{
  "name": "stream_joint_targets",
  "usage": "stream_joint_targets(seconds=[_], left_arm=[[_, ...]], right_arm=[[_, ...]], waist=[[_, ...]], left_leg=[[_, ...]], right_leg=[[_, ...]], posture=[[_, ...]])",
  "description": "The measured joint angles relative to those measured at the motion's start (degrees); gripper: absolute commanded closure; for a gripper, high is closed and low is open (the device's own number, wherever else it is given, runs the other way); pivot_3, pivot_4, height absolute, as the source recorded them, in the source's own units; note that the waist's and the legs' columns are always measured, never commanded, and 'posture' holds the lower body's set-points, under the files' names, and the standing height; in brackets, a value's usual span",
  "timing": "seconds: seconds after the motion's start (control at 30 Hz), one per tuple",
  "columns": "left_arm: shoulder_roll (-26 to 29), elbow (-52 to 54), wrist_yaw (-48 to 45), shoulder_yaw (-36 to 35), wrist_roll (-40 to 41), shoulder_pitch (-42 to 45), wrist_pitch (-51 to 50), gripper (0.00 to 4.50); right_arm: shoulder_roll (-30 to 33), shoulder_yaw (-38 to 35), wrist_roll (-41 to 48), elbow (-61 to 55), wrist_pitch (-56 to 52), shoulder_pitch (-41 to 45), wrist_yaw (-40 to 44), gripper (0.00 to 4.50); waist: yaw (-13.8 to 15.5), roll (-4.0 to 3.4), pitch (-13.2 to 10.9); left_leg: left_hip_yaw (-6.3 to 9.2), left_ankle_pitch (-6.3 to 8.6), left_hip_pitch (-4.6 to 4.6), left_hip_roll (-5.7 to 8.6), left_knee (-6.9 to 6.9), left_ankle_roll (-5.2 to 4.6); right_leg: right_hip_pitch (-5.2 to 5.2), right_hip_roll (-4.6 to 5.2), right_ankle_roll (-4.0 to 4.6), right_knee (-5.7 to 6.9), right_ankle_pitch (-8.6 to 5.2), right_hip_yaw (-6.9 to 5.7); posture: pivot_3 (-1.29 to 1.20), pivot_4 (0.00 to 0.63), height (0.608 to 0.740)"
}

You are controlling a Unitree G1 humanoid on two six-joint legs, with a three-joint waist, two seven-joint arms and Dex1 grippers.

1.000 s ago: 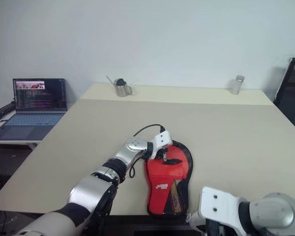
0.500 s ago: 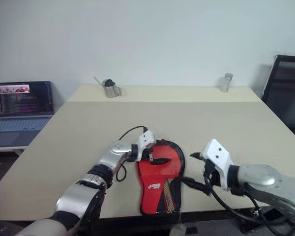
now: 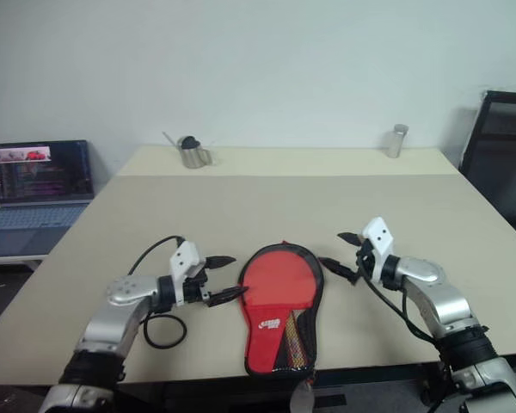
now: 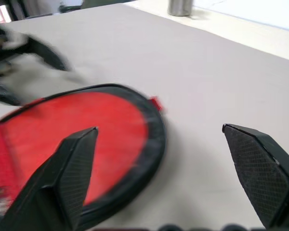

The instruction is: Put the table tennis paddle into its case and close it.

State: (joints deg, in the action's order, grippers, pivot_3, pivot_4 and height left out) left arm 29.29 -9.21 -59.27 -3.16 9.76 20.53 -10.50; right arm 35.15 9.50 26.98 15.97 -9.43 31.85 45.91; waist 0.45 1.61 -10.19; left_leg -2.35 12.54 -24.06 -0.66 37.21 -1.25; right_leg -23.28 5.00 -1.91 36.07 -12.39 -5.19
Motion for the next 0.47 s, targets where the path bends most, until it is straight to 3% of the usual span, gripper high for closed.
stream_joint_targets(seconds=[0.23, 0.47], left_arm=[[-0.1, 11.0, 8.7, -1.1, 1.0, -6.3, -4.3, 0.0], [0.2, 10.7, 12.3, -1.0, 0.8, -5.1, -3.9, 0.0]], right_arm=[[1.7, -4.2, -6.3, 20.8, 7.2, 8.5, 6.7, 0.06], [2.0, -6.6, -9.4, 22.1, 8.9, 9.3, 9.2, 0.06]], waist=[[0.4, -0.13, -0.1], [0.4, -0.22, -0.2]], left_leg=[[-0.19, 0.0, 0.02, 0.05, -0.05, 0.0], [-0.27, 0.0, 0.07, -0.02, -0.08, 0.0]], right_leg=[[-0.03, -0.06, 0.26, -0.01, 0.15, 0.1], [-0.03, -0.07, 0.22, 0.01, 0.11, 0.13]], posture=[[0.0, 0.15, 0.74], [0.0, 0.15, 0.74]])
